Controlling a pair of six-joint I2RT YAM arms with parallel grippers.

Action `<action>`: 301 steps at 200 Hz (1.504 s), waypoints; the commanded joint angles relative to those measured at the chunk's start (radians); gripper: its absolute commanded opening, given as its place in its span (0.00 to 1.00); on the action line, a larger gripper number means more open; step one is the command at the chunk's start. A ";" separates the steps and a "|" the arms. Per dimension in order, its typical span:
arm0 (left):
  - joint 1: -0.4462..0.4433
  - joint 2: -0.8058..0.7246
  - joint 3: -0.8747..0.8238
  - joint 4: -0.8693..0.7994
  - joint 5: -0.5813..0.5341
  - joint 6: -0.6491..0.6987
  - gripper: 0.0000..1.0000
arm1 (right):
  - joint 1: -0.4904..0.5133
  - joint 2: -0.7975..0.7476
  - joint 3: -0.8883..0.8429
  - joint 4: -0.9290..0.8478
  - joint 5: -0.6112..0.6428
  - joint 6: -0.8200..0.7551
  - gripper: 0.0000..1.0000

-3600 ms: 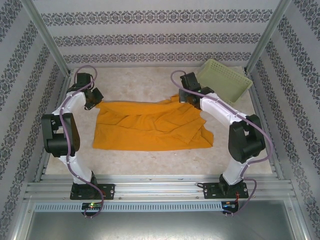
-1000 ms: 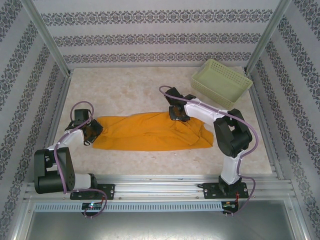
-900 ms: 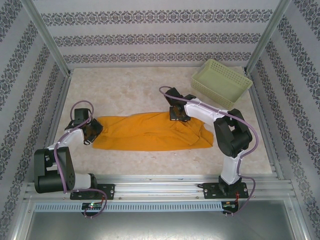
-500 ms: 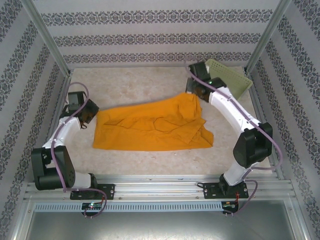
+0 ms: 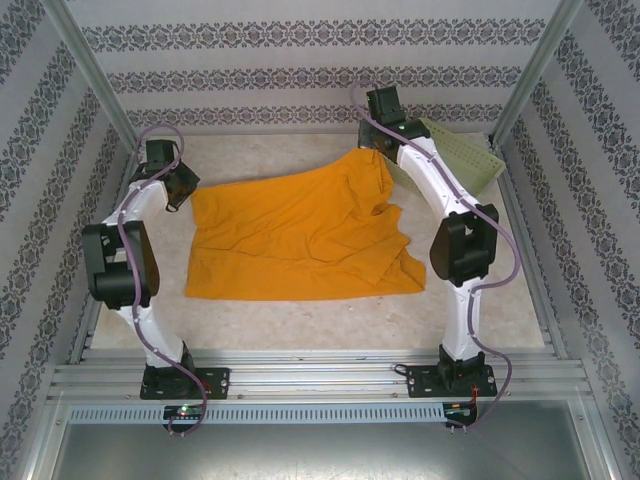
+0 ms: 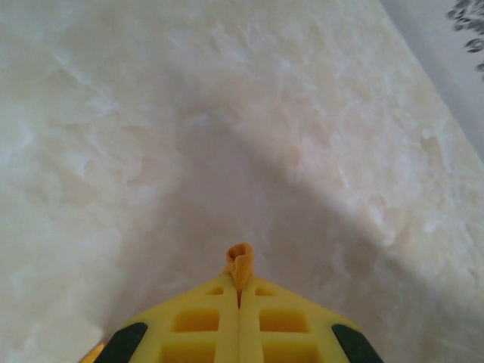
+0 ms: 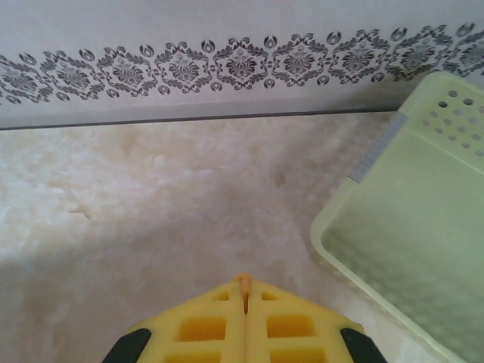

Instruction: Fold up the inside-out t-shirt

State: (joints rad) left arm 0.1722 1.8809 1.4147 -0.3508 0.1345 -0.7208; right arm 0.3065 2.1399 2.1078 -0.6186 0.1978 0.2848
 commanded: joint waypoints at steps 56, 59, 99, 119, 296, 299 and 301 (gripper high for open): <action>0.006 0.099 0.188 -0.205 0.075 0.100 0.00 | 0.007 0.032 0.076 -0.071 -0.012 -0.045 0.00; 0.006 0.089 0.181 -0.203 0.077 0.098 0.00 | 0.008 0.020 0.062 -0.068 -0.009 -0.045 0.00; 0.003 -0.081 0.000 -0.135 0.108 0.061 0.00 | 0.054 -0.203 -0.256 0.010 0.008 -0.014 0.00; 0.003 -0.166 -0.117 -0.091 0.127 0.042 0.00 | 0.068 -0.320 -0.427 0.043 0.009 0.022 0.00; 0.002 -0.557 -0.747 0.077 0.177 0.006 0.18 | 0.216 -0.917 -1.364 0.152 -0.115 0.357 0.43; 0.002 -0.569 -0.745 0.067 0.165 0.006 0.21 | 0.217 -0.923 -1.359 0.143 -0.107 0.357 0.45; 0.002 -0.575 -0.742 0.061 0.157 0.007 0.23 | 0.215 -0.927 -1.357 0.136 -0.103 0.355 0.47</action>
State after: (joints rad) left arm 0.1715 1.3621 0.6724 -0.3237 0.2874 -0.7139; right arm 0.5179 1.2392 0.7494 -0.4931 0.1104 0.5762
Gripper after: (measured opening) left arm 0.138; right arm 0.375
